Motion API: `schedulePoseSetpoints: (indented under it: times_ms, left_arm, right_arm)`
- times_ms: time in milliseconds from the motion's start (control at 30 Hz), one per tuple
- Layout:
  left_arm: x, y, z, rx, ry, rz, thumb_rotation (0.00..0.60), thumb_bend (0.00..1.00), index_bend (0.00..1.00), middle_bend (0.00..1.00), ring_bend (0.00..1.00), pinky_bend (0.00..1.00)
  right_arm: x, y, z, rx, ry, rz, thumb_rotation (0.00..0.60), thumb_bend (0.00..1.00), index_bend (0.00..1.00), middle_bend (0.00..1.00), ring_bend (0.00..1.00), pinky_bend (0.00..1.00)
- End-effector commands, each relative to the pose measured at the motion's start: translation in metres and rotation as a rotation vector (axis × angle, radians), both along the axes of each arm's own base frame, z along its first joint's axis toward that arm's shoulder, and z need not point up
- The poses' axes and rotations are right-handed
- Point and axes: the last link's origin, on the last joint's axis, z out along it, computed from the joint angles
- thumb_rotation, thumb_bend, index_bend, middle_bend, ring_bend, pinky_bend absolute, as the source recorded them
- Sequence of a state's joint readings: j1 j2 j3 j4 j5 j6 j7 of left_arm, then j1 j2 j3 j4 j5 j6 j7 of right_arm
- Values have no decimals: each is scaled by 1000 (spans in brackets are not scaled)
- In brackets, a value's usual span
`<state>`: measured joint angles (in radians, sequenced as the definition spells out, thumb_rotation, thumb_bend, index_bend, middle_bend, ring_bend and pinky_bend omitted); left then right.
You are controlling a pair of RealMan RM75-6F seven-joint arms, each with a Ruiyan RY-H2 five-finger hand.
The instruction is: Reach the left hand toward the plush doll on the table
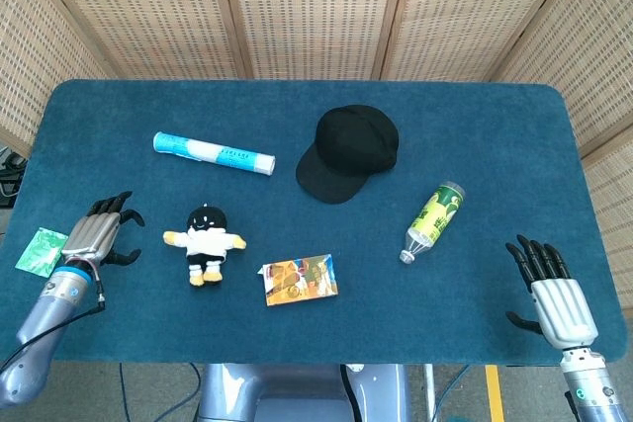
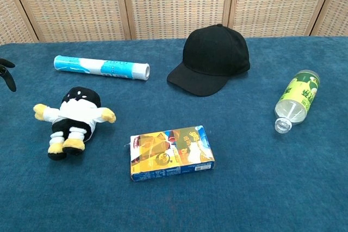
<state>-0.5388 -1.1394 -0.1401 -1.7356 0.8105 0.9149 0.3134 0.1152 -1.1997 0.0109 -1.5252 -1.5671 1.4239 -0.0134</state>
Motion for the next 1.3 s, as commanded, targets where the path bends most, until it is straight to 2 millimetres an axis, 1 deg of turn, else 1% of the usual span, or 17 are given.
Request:
schedulePoseSetpoints:
  times_ms: [33, 167, 300, 533, 800, 1167, 1300]
  left_arm:
    - [4, 8, -6, 3, -3, 11, 600, 343, 359, 0, 0, 0]
    - [7, 13, -12, -8, 4, 14, 600, 342, 357, 0, 0, 0]
    - [13, 17, -22, -24, -12, 25, 600, 343, 357, 0, 0, 0]
    - [20, 18, -37, -56, 3, 19, 600, 343, 358, 0, 0, 0]
    - [21, 23, -43, -48, 20, 32, 600, 342, 366, 0, 0, 0]
    - [20, 22, -56, -69, 37, 39, 600, 343, 386, 0, 0, 0]
    - [23, 23, -61, -66, 34, 34, 600, 353, 415, 0, 0, 0]
  right_arm:
    - [-1, -1, 0, 1, -3, -5, 600, 73, 54, 0, 0, 119]
    - [-3, -2, 0, 4, -9, -12, 600, 73, 54, 0, 0, 119]
    - [-4, -3, 1, 8, -21, -18, 600, 73, 54, 0, 0, 119]
    - [-7, -4, 1, 9, -26, -26, 600, 73, 54, 0, 0, 119]
    - [-8, -5, 1, 9, -34, -30, 600, 73, 54, 0, 0, 119]
    - [-10, -6, 0, 11, -45, -37, 600, 73, 54, 0, 0, 119]
    - [-11, -7, 1, 11, -47, -40, 600, 73, 54, 0, 0, 119]
